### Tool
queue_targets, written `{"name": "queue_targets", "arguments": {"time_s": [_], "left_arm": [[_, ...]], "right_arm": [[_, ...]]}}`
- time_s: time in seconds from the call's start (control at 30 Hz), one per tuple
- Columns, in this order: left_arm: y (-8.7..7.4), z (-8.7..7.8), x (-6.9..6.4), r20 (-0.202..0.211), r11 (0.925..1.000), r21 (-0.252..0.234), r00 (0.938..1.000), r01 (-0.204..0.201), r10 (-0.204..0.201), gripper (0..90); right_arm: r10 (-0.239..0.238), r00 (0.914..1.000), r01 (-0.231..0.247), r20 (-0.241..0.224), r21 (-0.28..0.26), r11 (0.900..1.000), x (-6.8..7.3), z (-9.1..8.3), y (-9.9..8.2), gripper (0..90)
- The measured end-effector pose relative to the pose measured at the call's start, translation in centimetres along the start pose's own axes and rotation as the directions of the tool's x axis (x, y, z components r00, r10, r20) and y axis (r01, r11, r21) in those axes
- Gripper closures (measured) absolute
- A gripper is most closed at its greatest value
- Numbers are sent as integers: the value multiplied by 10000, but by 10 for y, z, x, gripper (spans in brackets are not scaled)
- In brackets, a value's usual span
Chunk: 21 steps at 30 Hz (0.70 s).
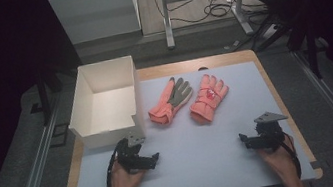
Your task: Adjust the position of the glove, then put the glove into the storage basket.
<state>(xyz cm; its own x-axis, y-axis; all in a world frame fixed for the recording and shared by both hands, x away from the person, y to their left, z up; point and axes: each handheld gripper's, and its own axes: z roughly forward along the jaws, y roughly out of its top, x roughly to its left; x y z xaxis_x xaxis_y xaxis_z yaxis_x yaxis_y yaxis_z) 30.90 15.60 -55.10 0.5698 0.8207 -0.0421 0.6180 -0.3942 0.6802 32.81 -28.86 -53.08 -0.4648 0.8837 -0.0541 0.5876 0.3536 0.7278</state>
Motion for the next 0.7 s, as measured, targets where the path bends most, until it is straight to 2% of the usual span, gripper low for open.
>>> {"name": "queue_targets", "arguments": {"time_s": [0.13,0.7], "left_arm": [[0,0,0,-23,10000,-2,10000,-13,13,5],[-1,0,0,10,9999,-108,10000,95,-94,6]], "right_arm": [[-69,9999,70,-109,73,9999,1,1,1,115],[-116,9999,116,-32,158,9998,1,1,2,113]]}}
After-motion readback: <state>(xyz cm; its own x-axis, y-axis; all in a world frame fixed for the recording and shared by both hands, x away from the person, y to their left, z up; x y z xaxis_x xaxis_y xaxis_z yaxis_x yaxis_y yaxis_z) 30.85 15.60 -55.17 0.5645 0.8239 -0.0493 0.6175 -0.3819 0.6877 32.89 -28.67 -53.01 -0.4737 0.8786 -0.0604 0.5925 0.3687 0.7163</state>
